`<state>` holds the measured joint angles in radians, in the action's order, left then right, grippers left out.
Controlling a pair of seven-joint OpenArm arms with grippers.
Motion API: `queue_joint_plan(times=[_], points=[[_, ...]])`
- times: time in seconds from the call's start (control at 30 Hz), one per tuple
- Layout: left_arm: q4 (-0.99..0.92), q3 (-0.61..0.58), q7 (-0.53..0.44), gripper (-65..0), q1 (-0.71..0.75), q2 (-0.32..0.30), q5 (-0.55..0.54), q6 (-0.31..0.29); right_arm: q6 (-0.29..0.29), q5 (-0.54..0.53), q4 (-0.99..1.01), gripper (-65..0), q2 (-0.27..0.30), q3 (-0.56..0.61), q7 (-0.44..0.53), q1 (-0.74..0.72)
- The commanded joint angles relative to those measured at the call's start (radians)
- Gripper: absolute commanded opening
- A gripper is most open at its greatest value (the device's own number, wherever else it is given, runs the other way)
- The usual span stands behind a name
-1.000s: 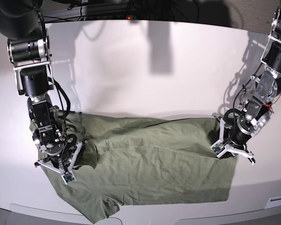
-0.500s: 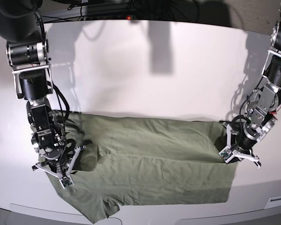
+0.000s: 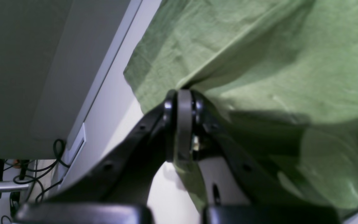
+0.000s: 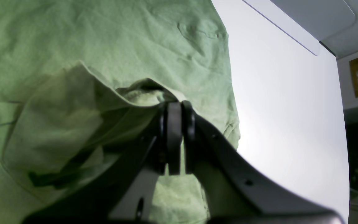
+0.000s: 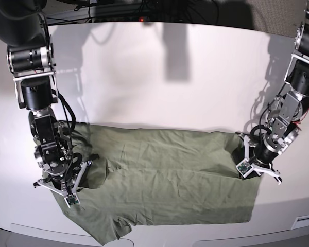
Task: Fold the T-shirt properly
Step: 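Open both grippers to release the folded edge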
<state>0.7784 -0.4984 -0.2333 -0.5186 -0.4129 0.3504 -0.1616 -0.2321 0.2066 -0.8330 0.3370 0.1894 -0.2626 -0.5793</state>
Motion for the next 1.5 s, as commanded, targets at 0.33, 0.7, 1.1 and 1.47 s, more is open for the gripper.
queue_joint_plan(times=[0.33,0.7,1.1,1.47], points=[[0.013,0.008,-0.022,-65.0,-0.033,-0.011,-0.003,0.020,0.016,0.001,-0.017,-65.0,0.009,-0.007,0.005,-0.041],[0.013,0.008,-0.047,-39.3,-0.050,-0.005,-0.003,0.188,0.015,-0.002,-0.017,-65.0,0.009,-0.007,-0.007,-0.041],[0.013,0.008,0.045,-39.4,-0.080,0.000,-0.004,0.150,0.015,-0.002,-0.017,-65.0,0.009,-0.007,-0.008,-0.040],[0.014,0.022,0.339,-39.5,-0.024,0.047,-0.481,0.150,0.016,-0.002,-0.017,-65.0,0.009,-0.007,0.030,-0.041]])
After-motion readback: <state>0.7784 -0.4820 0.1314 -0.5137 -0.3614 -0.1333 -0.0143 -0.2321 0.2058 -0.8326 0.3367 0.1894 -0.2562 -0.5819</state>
